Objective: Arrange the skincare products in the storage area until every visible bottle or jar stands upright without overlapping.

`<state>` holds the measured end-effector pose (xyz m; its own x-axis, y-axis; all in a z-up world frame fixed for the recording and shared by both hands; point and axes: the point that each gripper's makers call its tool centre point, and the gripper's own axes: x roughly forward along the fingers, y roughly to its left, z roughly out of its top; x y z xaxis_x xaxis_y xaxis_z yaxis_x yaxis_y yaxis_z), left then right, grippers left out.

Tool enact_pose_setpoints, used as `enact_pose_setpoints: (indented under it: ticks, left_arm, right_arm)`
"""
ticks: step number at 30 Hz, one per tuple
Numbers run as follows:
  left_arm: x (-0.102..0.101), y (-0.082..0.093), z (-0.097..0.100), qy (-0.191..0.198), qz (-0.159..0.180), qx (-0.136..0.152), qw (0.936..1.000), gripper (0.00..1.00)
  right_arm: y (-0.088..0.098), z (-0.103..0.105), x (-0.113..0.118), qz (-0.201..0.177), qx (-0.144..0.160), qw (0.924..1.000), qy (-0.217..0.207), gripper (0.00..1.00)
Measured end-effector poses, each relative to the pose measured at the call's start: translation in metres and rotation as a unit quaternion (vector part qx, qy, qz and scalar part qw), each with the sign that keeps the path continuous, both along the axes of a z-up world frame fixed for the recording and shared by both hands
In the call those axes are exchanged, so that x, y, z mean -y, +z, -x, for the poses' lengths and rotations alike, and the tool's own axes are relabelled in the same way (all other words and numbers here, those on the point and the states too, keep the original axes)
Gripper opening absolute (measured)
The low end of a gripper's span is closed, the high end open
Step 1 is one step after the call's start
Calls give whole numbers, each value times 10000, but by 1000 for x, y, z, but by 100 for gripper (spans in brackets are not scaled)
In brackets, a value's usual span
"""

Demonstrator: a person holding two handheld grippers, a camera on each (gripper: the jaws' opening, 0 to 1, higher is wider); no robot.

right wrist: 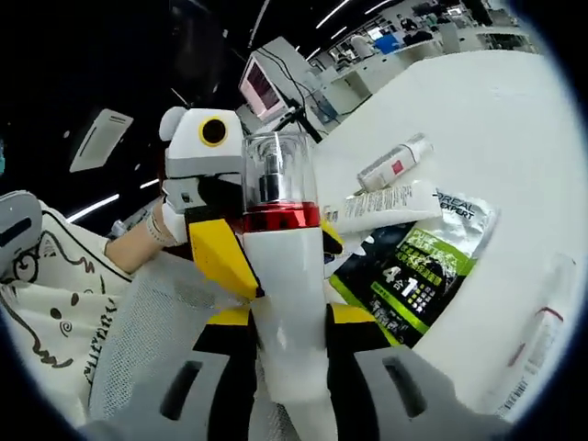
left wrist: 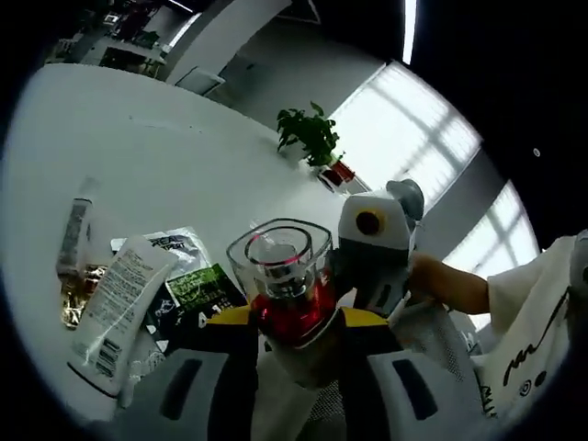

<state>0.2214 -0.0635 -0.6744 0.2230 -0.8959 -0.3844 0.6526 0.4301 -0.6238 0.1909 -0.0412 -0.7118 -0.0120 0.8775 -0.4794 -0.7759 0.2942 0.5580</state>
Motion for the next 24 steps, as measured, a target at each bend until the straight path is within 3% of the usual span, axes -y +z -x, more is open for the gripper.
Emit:
enact_pose_setpoints:
  ticks: [4,7,11,24]
  left_arm:
    - [1,-2,3,-82,-217,149,9996,26]
    - [0,-5,4,-169,-490,340,9981,26]
    - [1,-1,3,-196,-602,520,9966,26]
    - [6,4,7,-540,-1277,1180,9833,26]
  right_arm:
    - [-4,2,-2,95,95,9999,84,28]
    - [-9,0,0,325,398,9984,244,29]
    - [-8,-1,0,321,438,9981,283,29]
    - [-6,0,2,775,1136,9888,579,29]
